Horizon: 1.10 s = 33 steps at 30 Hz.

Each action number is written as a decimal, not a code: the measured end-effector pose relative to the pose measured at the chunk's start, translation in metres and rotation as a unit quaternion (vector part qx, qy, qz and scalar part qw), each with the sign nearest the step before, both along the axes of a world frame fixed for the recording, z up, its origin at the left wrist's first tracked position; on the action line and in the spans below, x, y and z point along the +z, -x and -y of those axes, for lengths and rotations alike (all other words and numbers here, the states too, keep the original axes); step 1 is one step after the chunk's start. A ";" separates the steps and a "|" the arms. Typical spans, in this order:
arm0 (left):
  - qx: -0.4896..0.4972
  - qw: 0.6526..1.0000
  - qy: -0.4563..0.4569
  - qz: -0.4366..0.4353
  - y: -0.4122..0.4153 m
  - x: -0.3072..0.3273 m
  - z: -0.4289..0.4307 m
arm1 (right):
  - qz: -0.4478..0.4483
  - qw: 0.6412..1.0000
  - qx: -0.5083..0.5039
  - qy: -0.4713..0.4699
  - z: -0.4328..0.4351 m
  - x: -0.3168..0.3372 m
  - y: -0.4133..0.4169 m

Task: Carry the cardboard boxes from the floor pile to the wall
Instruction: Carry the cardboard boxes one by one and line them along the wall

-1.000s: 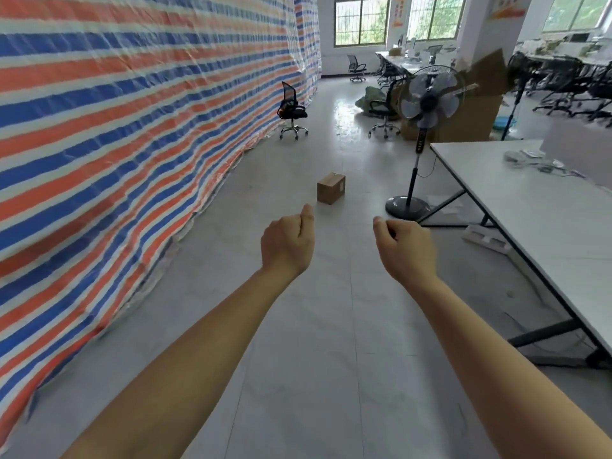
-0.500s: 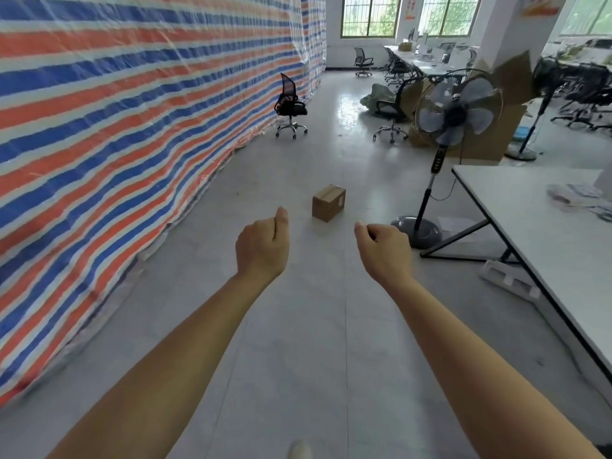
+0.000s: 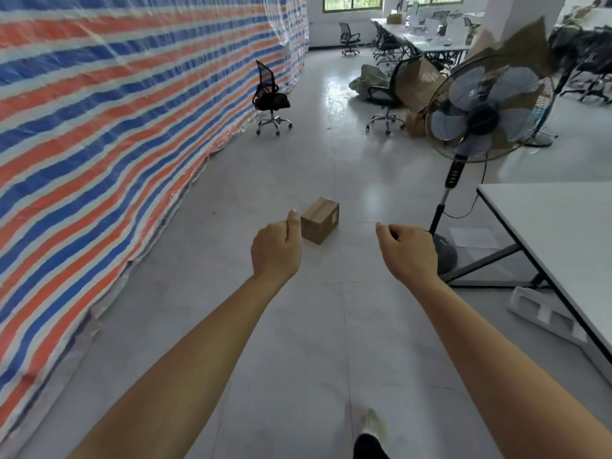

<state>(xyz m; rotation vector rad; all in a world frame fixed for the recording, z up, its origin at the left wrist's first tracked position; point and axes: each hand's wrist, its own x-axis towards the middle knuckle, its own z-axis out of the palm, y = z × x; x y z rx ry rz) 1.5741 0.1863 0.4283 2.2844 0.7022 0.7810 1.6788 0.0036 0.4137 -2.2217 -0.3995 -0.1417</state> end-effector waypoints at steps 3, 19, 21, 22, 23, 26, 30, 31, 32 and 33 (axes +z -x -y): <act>0.009 1.000 0.011 -0.014 -0.096 -0.021 -0.027 | -0.016 1.000 0.019 -0.005 -0.031 -0.023 -0.095; 0.085 0.995 0.054 -0.015 -0.451 -0.040 -0.251 | -0.082 0.990 0.103 0.041 -0.277 -0.019 -0.484; 0.096 0.993 0.066 -0.008 -0.508 -0.055 -0.300 | -0.081 0.991 0.100 0.043 -0.328 -0.030 -0.541; 0.096 0.993 0.065 -0.010 -0.522 -0.059 -0.312 | -0.080 0.990 0.103 0.055 -0.339 -0.033 -0.554; 0.091 0.994 0.064 -0.008 -0.547 -0.061 -0.333 | -0.078 0.989 0.107 0.061 -0.360 -0.036 -0.576; 0.078 0.994 0.068 -0.016 -0.629 -0.063 -0.392 | -0.066 0.986 0.115 0.097 -0.417 -0.041 -0.649; 0.073 0.993 0.081 -0.034 -0.724 -0.063 -0.440 | -0.070 0.984 0.115 0.117 -0.462 -0.048 -0.737; 0.068 0.993 0.091 -0.039 -0.743 -0.065 -0.448 | -0.080 0.983 0.115 0.120 -0.469 -0.053 -0.756; 0.069 0.992 0.096 -0.045 -0.774 -0.072 -0.461 | -0.087 0.982 0.113 0.126 -0.483 -0.062 -0.788; 0.070 0.991 0.106 -0.051 -0.796 -0.078 -0.470 | -0.101 0.980 0.114 0.131 -0.493 -0.072 -0.813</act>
